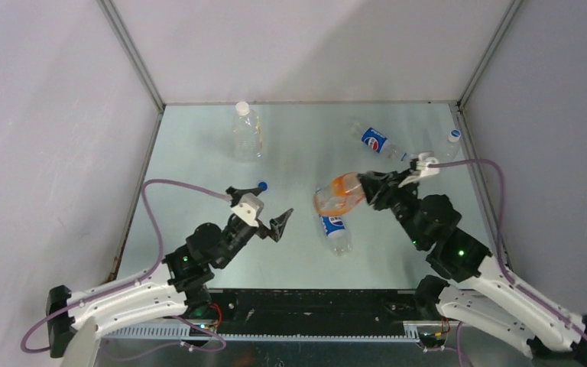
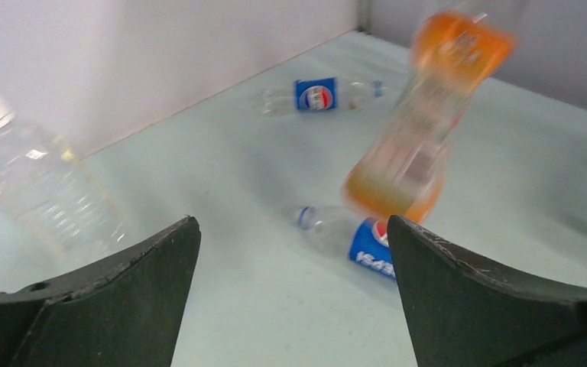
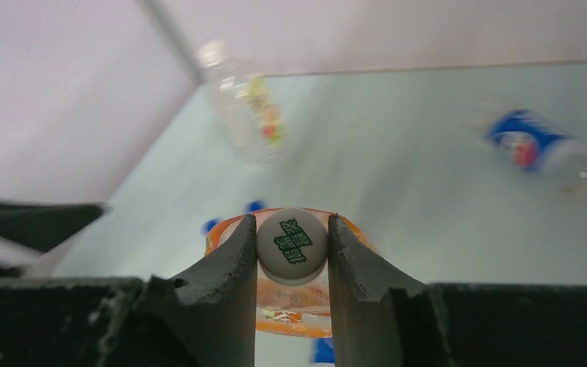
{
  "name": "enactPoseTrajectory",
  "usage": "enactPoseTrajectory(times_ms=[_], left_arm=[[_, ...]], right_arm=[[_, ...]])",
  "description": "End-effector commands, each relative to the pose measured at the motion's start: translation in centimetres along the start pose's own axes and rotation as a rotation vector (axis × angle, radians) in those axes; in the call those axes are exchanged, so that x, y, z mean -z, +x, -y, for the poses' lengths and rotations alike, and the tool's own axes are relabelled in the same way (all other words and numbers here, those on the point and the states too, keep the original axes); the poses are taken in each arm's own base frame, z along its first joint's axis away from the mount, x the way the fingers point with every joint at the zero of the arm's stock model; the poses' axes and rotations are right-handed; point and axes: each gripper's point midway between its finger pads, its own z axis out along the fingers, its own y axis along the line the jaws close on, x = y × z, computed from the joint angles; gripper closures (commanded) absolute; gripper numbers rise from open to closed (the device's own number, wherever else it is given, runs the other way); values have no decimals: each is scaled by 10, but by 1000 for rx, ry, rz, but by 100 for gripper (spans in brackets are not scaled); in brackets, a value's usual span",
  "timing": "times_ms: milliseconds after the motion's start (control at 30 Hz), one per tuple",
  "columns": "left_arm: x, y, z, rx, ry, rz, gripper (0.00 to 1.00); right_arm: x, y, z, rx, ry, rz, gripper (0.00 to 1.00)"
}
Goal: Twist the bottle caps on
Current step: Screw the bottle cap onto the plastic bottle, then place the plastic bottle at the center of the board.
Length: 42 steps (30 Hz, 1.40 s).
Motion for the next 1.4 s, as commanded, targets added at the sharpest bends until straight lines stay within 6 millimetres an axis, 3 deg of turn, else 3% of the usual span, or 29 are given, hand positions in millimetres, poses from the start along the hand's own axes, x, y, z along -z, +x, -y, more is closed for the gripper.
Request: enactPoseTrajectory(times_ms=[0,167,333,433,467,600,833,1000,1367], left_arm=[[25,9,-55,33,-287,-79,0],[56,25,-94,-61,-449,-198,0],[74,22,-123,-123,-564,-223,0],[78,22,-132,-185,-599,-235,0],[79,21,-135,-220,-603,-242,0],[79,27,-140,-287,-634,-266,0],[80,40,-141,-319,-637,-298,0],[79,42,-141,-331,-634,-310,0],[77,43,-142,-318,-625,-306,0]], right_arm=[[25,-36,73,181,274,60,100],[55,-61,144,296,572,89,100],[80,-69,203,347,824,76,100],[92,-77,236,323,940,128,100],[96,-71,251,314,979,122,100],[96,-73,282,289,1019,199,100],[81,-60,315,285,989,207,100],[75,-43,324,292,973,176,99],[74,-11,330,343,947,32,79]])
